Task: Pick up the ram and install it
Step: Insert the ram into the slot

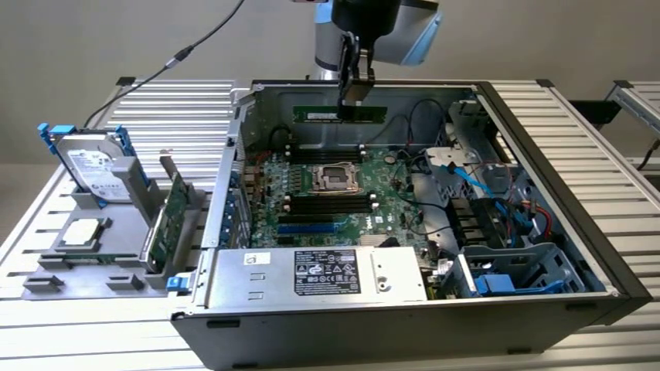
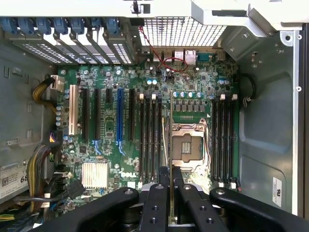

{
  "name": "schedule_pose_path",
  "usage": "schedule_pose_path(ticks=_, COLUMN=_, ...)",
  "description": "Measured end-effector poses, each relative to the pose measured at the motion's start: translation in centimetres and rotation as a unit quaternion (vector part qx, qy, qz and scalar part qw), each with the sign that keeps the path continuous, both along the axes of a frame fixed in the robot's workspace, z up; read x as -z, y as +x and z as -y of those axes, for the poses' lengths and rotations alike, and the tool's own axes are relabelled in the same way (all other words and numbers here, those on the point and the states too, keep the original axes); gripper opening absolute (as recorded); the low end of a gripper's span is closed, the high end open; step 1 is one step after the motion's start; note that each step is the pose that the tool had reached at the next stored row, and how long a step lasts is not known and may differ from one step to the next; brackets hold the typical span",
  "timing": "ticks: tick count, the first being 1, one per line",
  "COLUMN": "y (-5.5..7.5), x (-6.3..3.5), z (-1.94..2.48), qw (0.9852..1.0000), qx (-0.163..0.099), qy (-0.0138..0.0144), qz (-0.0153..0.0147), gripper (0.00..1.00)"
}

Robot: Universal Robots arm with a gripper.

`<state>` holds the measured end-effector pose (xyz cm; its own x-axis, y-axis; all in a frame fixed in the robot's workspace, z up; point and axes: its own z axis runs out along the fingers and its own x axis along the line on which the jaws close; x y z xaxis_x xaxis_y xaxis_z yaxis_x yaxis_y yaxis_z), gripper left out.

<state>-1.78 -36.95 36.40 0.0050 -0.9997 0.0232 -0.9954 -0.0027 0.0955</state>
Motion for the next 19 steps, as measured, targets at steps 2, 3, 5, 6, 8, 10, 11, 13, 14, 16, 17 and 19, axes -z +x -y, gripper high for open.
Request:
schedule_pose_path(ticks=2, y=0.0, x=0.0, z=0.0, qw=1.0, qx=0.0, qy=0.0, qz=0.0, gripper=0.14)
schedule_pose_path(ticks=3, y=0.0, x=0.06, z=0.0, qw=1.0, qx=0.0, qy=0.0001, qz=0.0, gripper=0.14)
schedule_pose_path(ticks=5, y=0.0, x=0.37, z=0.05, qw=1.0, qx=0.0, qy=0.0024, qz=0.0, gripper=0.14)
schedule_pose_path(ticks=6, y=0.0, x=0.55, z=0.11, qw=1.0, qx=0.0, qy=0.0027, qz=0.0, gripper=0.14)
schedule_pose_path(ticks=8, y=-0.1, x=0.9, z=0.37, qw=1.0, qx=0.0, qy=0.0027, qz=0.0, gripper=0.14)
schedule_pose_path(ticks=10, y=-0.1, x=1.27, z=0.78, qw=1.0, qx=0.0, qy=0.0027, qz=0.0, gripper=0.14)
schedule_pose_path(ticks=11, y=-0.1, x=1.45, z=1.0, qw=1.0, qx=0.0, qy=0.0027, qz=0.0, gripper=0.14)
schedule_pose_path(ticks=13, y=-0.1, x=1.82, z=1.53, qw=1.0, qx=0.0, qy=0.0028, qz=0.0, gripper=0.14)
schedule_pose_path(ticks=14, y=-0.1, x=2.0, z=1.8, qw=1.0, qx=0.0, qy=0.0027, qz=0.0, gripper=0.14)
schedule_pose_path(ticks=16, y=-0.1, x=2.36, z=2.31, qw=1.0, qx=0.0, qy=0.0027, qz=0.0, gripper=0.14)
schedule_pose_path(ticks=17, y=-0.1, x=2.54, z=2.56, qw=1.0, qx=0.0, qy=0.0028, qz=0.0, gripper=0.14)
schedule_pose_path(ticks=19, y=-0.1, x=2.92, z=3.05, qw=1.0, qx=0.0, qy=0.0027, qz=0.0, gripper=0.14)
